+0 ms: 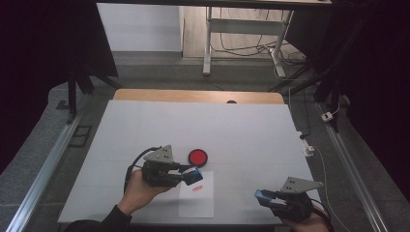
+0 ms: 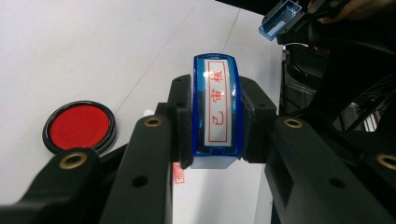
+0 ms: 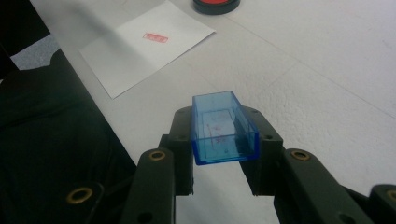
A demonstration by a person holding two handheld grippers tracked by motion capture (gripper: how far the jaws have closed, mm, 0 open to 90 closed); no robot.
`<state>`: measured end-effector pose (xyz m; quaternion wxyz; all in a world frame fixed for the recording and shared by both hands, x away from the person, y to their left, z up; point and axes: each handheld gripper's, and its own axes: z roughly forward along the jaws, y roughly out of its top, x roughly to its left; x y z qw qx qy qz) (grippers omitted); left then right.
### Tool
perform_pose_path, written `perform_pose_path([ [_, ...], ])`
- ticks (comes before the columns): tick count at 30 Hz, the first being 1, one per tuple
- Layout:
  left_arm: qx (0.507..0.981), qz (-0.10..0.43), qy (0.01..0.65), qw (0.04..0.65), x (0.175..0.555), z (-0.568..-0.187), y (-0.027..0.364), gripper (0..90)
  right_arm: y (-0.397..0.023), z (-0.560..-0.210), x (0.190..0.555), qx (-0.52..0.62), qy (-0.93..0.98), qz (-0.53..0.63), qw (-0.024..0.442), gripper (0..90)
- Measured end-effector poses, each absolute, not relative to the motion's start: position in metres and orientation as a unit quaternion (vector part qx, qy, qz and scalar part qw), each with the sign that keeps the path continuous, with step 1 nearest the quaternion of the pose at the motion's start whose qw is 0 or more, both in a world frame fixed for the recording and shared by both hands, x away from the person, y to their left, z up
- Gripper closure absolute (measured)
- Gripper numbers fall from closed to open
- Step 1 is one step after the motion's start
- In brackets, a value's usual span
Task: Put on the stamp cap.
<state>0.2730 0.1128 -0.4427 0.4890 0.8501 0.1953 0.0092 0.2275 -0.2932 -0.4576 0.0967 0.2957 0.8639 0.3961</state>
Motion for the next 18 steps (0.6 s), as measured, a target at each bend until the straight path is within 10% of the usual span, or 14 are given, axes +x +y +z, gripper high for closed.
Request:
perform_pose_path([
  [18, 0.850, 0.016, 0.183, 0.494, 0.2727, -0.4396, 0.1158, 69.7, -0.2908, -0.4530, 0.2267, 0.287, 0.856, 0.418, 0.098, 68.2],
])
